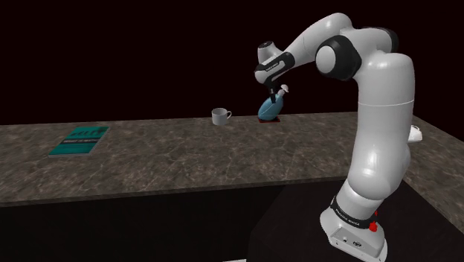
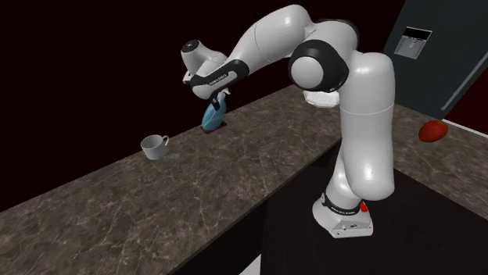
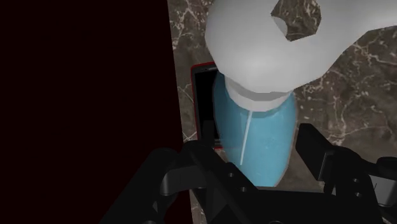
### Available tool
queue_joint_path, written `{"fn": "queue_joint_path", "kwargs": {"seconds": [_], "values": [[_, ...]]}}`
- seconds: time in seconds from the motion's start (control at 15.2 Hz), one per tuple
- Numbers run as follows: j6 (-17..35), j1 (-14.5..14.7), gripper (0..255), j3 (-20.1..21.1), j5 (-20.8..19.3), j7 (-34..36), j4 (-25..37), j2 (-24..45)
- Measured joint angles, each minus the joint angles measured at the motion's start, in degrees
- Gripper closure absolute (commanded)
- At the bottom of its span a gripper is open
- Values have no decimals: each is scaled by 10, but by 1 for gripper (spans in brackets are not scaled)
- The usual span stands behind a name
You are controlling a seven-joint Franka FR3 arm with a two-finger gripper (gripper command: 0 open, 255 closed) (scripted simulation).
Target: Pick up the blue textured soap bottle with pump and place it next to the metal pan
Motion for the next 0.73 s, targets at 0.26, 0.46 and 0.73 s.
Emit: {"fn": "queue_joint_path", "kwargs": {"seconds": [0.26,0.46,0.73], "values": [[-26,2,255,0,1,-7,15,-12],[-42,3,255,-1,0,-12,22,-22],[-69,3,255,-1,3,-22,45,-28]]}}
